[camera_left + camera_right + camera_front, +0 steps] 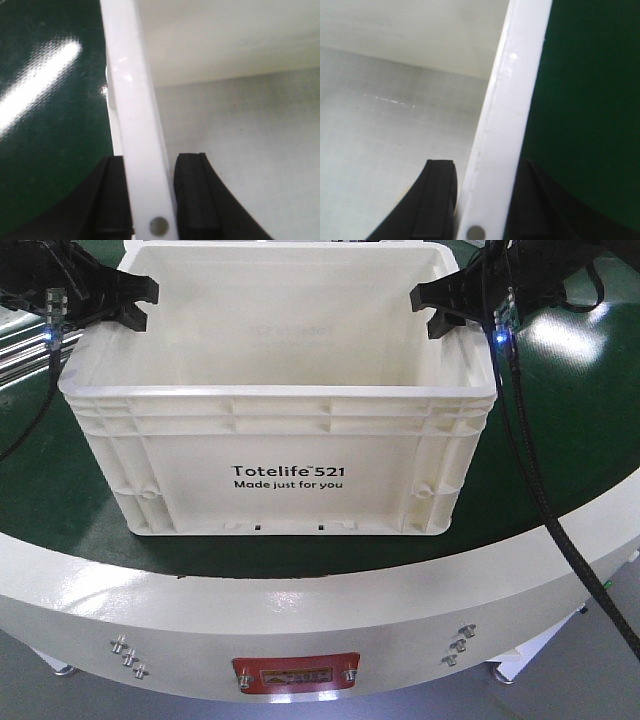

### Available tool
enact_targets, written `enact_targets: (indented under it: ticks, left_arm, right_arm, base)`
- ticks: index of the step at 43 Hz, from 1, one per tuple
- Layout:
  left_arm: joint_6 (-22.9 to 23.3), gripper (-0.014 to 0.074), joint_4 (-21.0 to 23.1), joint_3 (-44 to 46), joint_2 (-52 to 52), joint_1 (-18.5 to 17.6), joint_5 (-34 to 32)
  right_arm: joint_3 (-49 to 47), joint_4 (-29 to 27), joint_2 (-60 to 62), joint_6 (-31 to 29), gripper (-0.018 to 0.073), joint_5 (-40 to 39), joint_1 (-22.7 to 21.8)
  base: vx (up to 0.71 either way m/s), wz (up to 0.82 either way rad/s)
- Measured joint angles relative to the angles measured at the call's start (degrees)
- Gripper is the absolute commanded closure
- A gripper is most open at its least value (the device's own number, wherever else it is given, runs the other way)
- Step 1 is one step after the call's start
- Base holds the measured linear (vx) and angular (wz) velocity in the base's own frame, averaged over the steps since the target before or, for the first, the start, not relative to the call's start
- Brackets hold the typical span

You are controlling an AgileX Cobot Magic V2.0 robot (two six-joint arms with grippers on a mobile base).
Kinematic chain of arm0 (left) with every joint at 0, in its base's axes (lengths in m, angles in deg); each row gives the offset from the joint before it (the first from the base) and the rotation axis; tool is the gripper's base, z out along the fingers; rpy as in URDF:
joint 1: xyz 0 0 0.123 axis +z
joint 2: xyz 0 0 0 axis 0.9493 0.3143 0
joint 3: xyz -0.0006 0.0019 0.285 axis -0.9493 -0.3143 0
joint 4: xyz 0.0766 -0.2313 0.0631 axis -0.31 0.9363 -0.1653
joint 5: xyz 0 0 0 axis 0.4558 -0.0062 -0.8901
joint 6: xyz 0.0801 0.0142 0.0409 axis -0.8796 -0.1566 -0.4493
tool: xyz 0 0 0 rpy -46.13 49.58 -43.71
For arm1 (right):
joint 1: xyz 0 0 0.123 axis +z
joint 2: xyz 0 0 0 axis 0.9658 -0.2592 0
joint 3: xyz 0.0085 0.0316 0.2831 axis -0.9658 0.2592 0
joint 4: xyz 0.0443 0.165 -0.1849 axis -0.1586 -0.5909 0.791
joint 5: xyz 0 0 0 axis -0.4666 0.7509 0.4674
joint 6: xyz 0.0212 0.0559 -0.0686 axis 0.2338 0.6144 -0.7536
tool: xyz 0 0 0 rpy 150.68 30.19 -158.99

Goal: Place moving items into box and shelve
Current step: 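Lower both grippers and clamp the tote's side walls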

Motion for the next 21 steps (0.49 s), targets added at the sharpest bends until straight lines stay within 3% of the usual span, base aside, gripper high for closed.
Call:
enact_targets:
  ticks: [21]
  left_arm:
    - [-0.18,0.0603,0.50,-0.22,-0.93,0.00,0.44]
  right_arm:
    - [0.37,0.05,1.66,-0.04,0.0564,1.80,0.00]
  base:
    - [0.00,0.00]
